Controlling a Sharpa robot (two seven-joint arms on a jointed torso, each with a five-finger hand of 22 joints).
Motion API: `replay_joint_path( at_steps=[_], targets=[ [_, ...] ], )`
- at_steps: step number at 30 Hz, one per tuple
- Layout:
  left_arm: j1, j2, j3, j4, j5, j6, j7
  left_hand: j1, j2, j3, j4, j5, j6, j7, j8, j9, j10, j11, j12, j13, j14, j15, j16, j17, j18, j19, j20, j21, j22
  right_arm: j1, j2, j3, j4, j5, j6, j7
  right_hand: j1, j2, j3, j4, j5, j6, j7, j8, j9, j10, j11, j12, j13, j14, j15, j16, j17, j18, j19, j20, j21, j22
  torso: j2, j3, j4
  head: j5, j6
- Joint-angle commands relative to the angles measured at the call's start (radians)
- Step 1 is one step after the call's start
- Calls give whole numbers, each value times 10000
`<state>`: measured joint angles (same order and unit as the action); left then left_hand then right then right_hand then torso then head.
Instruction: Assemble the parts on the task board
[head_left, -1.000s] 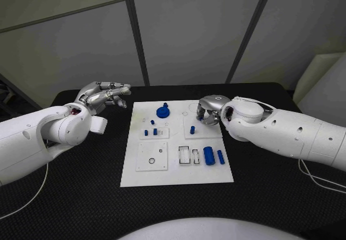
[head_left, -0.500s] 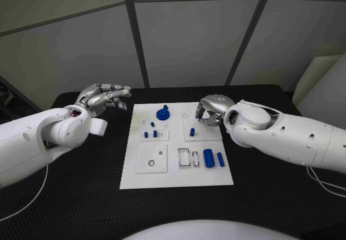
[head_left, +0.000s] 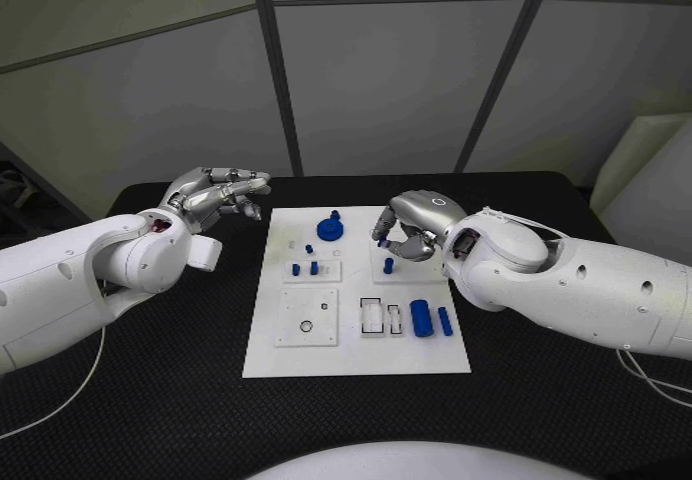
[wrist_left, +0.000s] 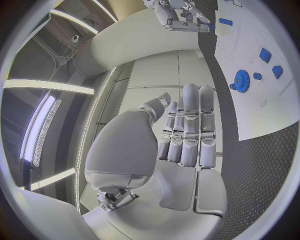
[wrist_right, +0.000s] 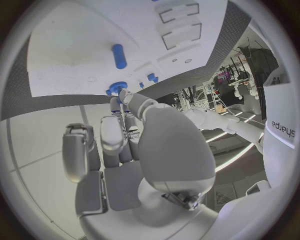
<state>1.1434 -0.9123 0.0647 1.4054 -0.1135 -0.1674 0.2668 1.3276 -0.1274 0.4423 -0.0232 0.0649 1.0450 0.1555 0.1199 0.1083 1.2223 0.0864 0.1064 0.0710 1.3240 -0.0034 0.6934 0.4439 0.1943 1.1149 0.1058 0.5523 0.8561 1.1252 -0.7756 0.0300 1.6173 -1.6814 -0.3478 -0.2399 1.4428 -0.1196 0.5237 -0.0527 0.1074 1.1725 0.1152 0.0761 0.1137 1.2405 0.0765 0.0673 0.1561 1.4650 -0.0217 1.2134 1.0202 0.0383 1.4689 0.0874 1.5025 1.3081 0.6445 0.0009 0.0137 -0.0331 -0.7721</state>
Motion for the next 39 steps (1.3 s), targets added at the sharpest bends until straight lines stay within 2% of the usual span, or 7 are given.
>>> replay_joint_path(
  at_steps=[1, 6, 11, 16, 21, 34, 39],
  targets=[
    [12, 44, 9, -4, 49, 253, 245, -97, -32, -52, -9, -39, -77, 6, -59, 0, -76, -7, -39, 9, 19, 52, -42, -13, -127, 46, 13, -49, -8, 13, 170, 8, 162, 440, -346, 334, -103, 4, 81, -40, 40, -3, 46, -63, 13, 249, -215, -34, 0, 162, -52, 26, -16, -199, 635, -68, 38, 2065, 7, -1, 17, 159, -29],
    [13, 118, 9, 5, 50, 308, 249, -109, -25, -57, -2, -43, -78, 5, -60, 0, -75, -7, -38, 10, 20, 54, -44, -15, -127, 47, 15, -55, -14, -85, 658, 6, 192, 523, -127, 471, -122, 6, 122, -71, 55, -13, 54, -73, 18, 240, -207, -35, -5, 157, -49, 24, -31, -199, 635, -66, 38, 2066, 0, -20, -4, 469, -95],
    [17, 201, 10, 18, 51, 328, 239, -114, -21, -59, 1, -43, -78, 5, -60, 1, -74, -8, -37, 11, 21, 54, -45, -16, -127, 48, 15, -58, -16, -421, 1151, 3, 17, 545, 221, 547, -136, 15, 151, -87, 64, -20, 60, -79, 21, 230, -202, -36, -10, 152, -46, 17, -48, -198, 633, -64, 36, 2066, 1, -43, -2, 628, -159],
    [21, 254, 10, 23, 51, 319, 216, -118, -16, -60, 3, -44, -76, 4, -59, 1, -73, -8, -36, 11, 20, 54, -47, -17, -127, 48, 16, -62, -19, -691, 1645, -7, -380, 551, 571, 588, -162, 34, 189, -104, 71, -28, 68, -85, 26, 219, -195, -37, -15, 144, -42, 6, -75, -193, 622, -61, 19, 2052, 3, -13, 11, 766, -204],
    [25, 281, 11, 44, 51, 312, 233, -143, -21, -80, 9, -69, -78, 2, -61, 3, -68, -9, -33, 15, 17, 56, -56, -21, -126, 48, 20, -79, -32, -866, 1903, -29, -594, 486, 906, 586, -173, 36, 203, -113, 72, -35, 72, -89, 28, 212, -191, -38, -18, 143, -40, 8, -75, -193, 621, -60, 18, 2051, 2, -32, 36, 812, -245],
    [28, 335, 11, 55, 51, 366, 258, -146, -28, -106, -8, -112, -77, -7, -62, 8, -62, -18, -27, 20, 12, 54, -70, -28, -122, 50, 24, -112, -57, -1012, 2090, -63, -673, 229, 1208, 568, -248, 42, 243, -132, 63, -64, 93, -101, 35, 181, -173, -42, -29, 134, -30, 10, -88, -197, 628, -52, 30, 2064, 12, -13, 12, 1016, -380],
    [28, 351, 11, 46, 51, 382, 256, -146, -28, -106, -8, -112, -77, -7, -62, 8, -62, -18, -27, 20, 12, 54, -70, -28, -122, 50, 24, -112, -57, -1034, 2092, -166, -622, 155, 1263, 581, -249, 42, 243, -132, 63, -64, 93, -101, 35, 180, -172, -41, -29, 134, -29, 11, -87, -197, 628, -52, 31, 2065, 10, -9, 5, 1069, -416]
  ],
)
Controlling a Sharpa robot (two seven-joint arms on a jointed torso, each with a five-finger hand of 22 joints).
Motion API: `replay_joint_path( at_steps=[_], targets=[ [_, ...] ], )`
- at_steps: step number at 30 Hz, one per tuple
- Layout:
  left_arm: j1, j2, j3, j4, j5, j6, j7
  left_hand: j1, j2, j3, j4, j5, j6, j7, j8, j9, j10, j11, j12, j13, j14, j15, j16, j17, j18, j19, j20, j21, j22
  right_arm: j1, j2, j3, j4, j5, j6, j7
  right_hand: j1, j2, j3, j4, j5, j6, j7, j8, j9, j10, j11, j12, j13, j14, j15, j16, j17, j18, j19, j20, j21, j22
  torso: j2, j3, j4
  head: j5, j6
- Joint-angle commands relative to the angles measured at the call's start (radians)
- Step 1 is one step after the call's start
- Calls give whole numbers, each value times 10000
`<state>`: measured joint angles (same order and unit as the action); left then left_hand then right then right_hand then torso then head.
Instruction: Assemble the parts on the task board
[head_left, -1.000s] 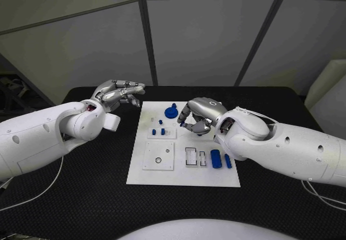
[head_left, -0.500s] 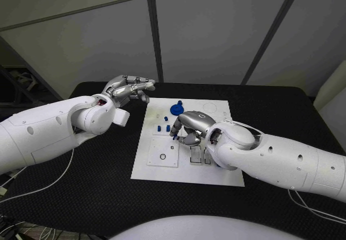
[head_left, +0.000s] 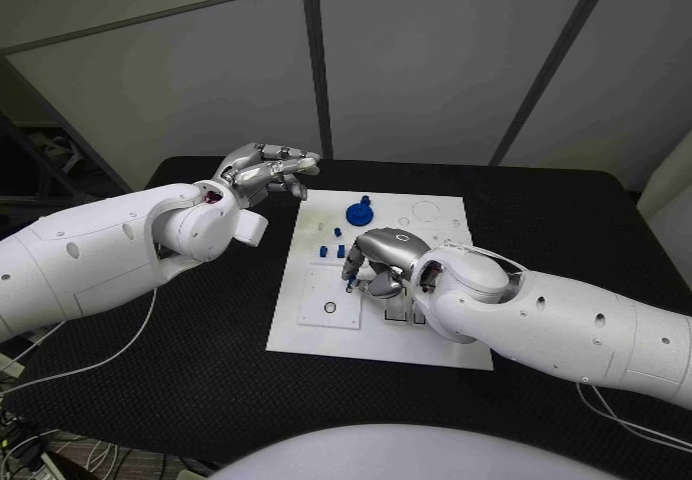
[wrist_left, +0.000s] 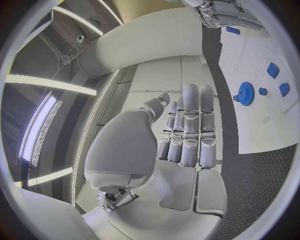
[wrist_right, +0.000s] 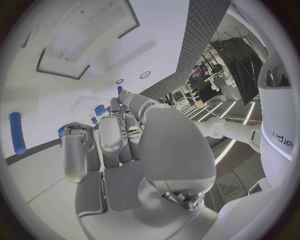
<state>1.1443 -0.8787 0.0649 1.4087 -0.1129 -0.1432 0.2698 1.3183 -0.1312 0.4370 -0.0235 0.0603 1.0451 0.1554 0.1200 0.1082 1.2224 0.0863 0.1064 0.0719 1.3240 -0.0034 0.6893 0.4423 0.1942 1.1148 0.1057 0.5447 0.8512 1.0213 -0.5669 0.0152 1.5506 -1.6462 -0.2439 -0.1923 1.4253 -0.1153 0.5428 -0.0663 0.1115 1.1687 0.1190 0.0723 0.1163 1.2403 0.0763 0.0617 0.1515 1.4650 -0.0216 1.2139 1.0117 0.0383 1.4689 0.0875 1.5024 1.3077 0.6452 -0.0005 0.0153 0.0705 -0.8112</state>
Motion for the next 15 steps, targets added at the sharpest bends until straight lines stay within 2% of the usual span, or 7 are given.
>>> replay_joint_path(
  at_steps=[1, 6, 15],
  targets=[
    [18, 16, 10, 11, 46, 144, 223, -53, 10, -53, -5, -66, -78, -6, -63, 8, -63, -17, -27, 10, 13, 54, -29, -12, -122, 51, 24, -36, -9, 3, 4, -31, 54, -208, 251, 109, -74, -1, 51, 3, 22, -26, 56, -63, 9, 182, -171, 15, 18, 134, -30, 6, -3, -197, 628, -53, 32, 2069, 2, 3, -14, 46, -43],
    [18, 15, 10, 5, 46, 163, 210, -49, 7, -57, -11, -71, -76, -8, -62, 9, -61, -18, -26, 11, 12, 53, -31, -13, -121, 52, 24, -41, -13, -3, 4, -64, 76, -346, 371, 122, -74, -1, 51, 3, 22, -26, 56, -63, 9, 182, -171, 15, 18, 134, -30, 6, -3, -197, 628, -53, 32, 2069, 4, -8, -11, 75, -126],
    [19, 18, 10, 6, 46, 245, 154, -51, 6, -61, -13, -75, -74, -8, -61, 10, -60, -18, -26, 12, 11, 53, -33, -14, -121, 52, 24, -45, -16, -12, 54, -79, -26, -539, 359, 114, -97, -5, 59, -5, 18, -26, 55, -62, 13, 177, -170, 16, 15, 131, -29, 3, -13, -202, 639, -51, 51, 2086, -9, -6, -8, 47, -149]
  ],
)
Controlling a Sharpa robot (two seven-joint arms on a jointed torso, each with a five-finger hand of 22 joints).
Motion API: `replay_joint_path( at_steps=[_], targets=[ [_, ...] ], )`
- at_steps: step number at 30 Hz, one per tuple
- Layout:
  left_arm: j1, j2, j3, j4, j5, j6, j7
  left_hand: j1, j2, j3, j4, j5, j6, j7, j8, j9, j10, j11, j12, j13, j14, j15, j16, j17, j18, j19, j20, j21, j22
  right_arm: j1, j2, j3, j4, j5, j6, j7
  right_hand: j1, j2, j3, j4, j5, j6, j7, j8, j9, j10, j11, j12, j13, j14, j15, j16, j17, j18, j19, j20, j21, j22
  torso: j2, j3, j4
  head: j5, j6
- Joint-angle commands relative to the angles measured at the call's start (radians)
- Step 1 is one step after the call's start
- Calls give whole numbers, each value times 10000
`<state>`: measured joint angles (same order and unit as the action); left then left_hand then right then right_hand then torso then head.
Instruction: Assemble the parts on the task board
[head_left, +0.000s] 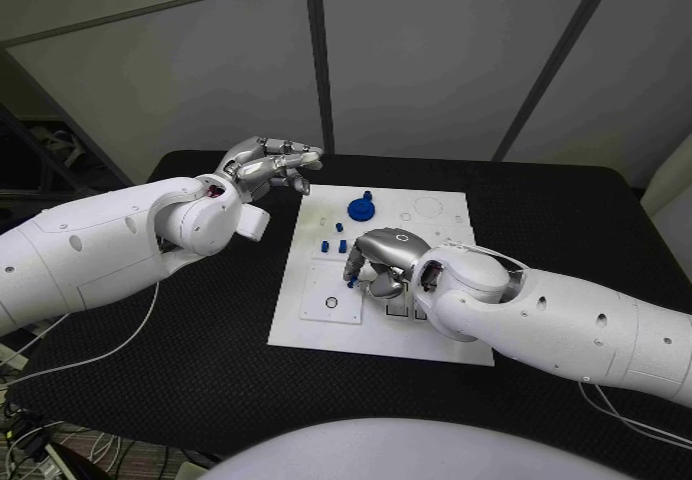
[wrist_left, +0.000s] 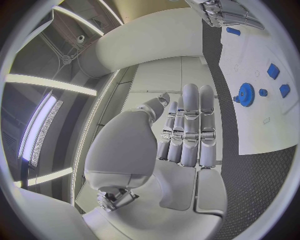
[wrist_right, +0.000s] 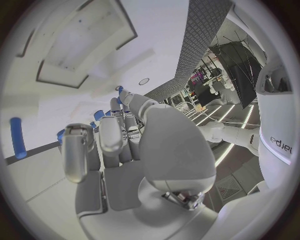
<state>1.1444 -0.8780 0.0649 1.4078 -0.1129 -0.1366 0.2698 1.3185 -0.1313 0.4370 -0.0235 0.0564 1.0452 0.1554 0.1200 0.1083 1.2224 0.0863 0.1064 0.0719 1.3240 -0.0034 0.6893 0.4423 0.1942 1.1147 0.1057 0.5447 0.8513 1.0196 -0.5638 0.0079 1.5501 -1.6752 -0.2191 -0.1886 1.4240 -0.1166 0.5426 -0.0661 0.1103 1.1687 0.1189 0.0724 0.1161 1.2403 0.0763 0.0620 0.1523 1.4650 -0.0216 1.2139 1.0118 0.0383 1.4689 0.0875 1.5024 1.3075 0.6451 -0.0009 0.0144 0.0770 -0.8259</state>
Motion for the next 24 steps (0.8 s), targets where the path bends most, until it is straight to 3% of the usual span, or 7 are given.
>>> replay_joint_path(
  at_steps=[1, 12, 24],
  targets=[
    [18, 11, 10, 16, 45, 187, 150, -54, 6, -64, -13, -38, -74, -7, -61, 10, -60, -17, -26, 13, 10, 53, -34, -15, -121, 52, 24, -48, -19, 4, 32, -6, -34, -280, 95, 67, -83, 8, 61, -7, 30, -26, 55, -62, 15, 177, -170, 13, 7, 131, -29, 3, -13, -203, 639, -51, 52, 2087, -7, -5, 1, -20, -7],
    [18, 7, 10, 20, 45, 257, 124, -56, 6, -66, -13, -40, -74, -6, -61, 11, -60, -16, -26, 13, 9, 54, -35, -16, -121, 52, 24, -50, -20, 0, 133, -8, -109, -605, -19, -66, -90, 11, 66, -9, 29, -26, 54, -61, 17, 175, -170, 14, 6, 132, -30, 10, -5, -207, 649, -51, 67, 2101, -3, -2, 1, 5, -27],
    [21, 10, 10, 19, 45, 281, 86, -62, 3, -76, -14, -44, -75, -5, -62, 11, -63, -15, -27, 13, 6, 55, -39, -17, -121, 51, 26, -59, -26, -2, 219, -52, -114, -652, 522, -57, -177, -26, 64, -29, -7, -24, 47, -56, 32, 163, -173, 18, 0, 126, -34, 10, -23, -206, 647, -49, 66, 2101, -7, -5, 0, -6, -58]
  ],
)
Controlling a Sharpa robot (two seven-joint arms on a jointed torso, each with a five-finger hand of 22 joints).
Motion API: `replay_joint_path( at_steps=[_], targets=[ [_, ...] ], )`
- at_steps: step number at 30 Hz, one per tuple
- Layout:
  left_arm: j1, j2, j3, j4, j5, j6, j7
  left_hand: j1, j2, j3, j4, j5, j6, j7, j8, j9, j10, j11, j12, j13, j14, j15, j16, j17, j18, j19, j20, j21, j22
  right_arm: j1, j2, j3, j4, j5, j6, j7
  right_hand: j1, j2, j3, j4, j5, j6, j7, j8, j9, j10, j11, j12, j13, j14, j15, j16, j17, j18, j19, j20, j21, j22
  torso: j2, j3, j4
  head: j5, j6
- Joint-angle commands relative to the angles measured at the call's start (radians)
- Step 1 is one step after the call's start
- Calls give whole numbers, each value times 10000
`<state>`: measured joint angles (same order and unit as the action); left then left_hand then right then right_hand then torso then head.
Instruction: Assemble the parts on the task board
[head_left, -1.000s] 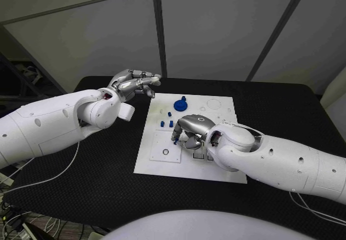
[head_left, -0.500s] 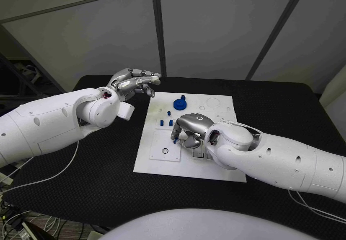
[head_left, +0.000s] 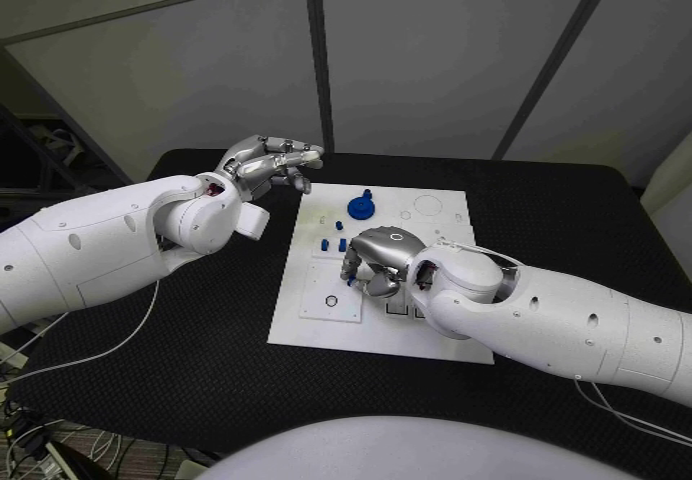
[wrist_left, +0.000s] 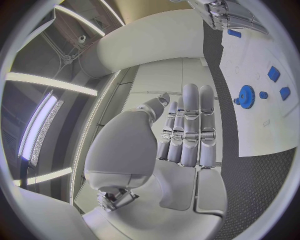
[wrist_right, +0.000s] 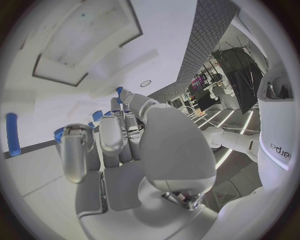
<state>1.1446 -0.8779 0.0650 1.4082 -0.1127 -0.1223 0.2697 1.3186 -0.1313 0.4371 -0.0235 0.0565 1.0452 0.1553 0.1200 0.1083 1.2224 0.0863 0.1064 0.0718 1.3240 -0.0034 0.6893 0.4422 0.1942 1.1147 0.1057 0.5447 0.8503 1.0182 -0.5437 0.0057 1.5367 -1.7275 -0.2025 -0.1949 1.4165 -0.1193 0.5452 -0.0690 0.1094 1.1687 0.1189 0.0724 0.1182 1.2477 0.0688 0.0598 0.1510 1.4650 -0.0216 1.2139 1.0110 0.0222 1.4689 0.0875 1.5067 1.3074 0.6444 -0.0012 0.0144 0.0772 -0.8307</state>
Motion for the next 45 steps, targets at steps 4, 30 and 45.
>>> replay_joint_path(
  at_steps=[4, 30, 45],
  targets=[
    [21, 12, 10, 14, 44, 141, 82, -66, 3, -82, -15, -47, -77, -4, -63, 12, -64, -14, -27, 14, 4, 55, -41, -18, -122, 51, 26, -63, -20, 13, 32, -103, 6, -179, 480, -51, -276, -55, 49, -13, -75, -117, 57, -84, 14, -33, -80, 21, -24, 112, -19, 4, -61, -33, 623, -39, -16, 2072, -7, -1, 1, -12, -10],
    [23, 19, 9, -27, 44, 162, 55, -66, 3, -82, -15, -47, -77, -4, -63, 12, -64, -14, -27, 14, 4, 55, -41, -18, -122, 51, 26, -63, -20, 12, -449, -143, 270, 567, -1457, 546, -721, -602, -102, -118, -139, -1750, 598, -64, -437, -2287, 507, 125, -685, -308, 429, -1225, -1864, 460, -383, 390, -1968, 507, -19, 7, 3, 17, 52],
    [21, -14, 7, -64, 44, 160, 49, -65, 1, -95, -25, -51, -88, -2, -70, 11, -72, -12, -31, 14, 0, 56, -47, -20, -121, 52, 27, -79, -32, 357, -2229, 743, 792, 1365, -1477, 195, -870, -821, -455, 38, -357, -1641, 454, -71, -463, -2027, 395, 136, -736, -244, 358, -1184, -1878, 439, -289, 330, -1936, 548, -51, -20, -77, -200, 345]
  ],
)
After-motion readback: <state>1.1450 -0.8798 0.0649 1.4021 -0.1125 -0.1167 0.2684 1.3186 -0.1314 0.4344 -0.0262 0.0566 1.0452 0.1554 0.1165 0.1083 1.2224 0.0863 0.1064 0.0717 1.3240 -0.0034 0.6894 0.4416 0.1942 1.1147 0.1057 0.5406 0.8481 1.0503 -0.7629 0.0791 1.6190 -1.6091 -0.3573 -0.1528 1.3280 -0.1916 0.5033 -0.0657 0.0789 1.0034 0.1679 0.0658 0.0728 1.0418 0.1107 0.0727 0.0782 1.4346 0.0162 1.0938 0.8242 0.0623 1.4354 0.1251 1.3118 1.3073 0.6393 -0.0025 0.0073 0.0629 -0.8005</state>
